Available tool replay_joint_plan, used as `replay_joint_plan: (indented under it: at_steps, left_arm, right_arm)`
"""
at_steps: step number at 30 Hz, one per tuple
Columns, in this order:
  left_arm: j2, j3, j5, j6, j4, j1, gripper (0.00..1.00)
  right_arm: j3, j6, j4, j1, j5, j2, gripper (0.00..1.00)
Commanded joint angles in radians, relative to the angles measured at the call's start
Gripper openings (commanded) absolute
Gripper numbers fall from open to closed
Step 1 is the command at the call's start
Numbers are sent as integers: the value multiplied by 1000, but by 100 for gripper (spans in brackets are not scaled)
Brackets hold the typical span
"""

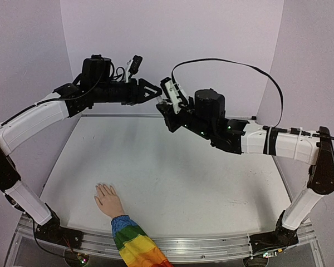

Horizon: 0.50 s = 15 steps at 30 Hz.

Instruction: Paint the nails

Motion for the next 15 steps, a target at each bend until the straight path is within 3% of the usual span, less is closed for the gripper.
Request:
replay_joint_plan:
  at_steps: [1,11,15]
  left_arm:
    - [14,55,-38,2,46,-8,47]
    - [27,53,1,9,46,-21,24]
    - [25,45,36,34,46,-22,10]
  right_arm:
    - [59,-43,56,21,47,7,0]
    - [66,-34,62,27,53,7,0]
    - [67,-22,66,27,33,0,0]
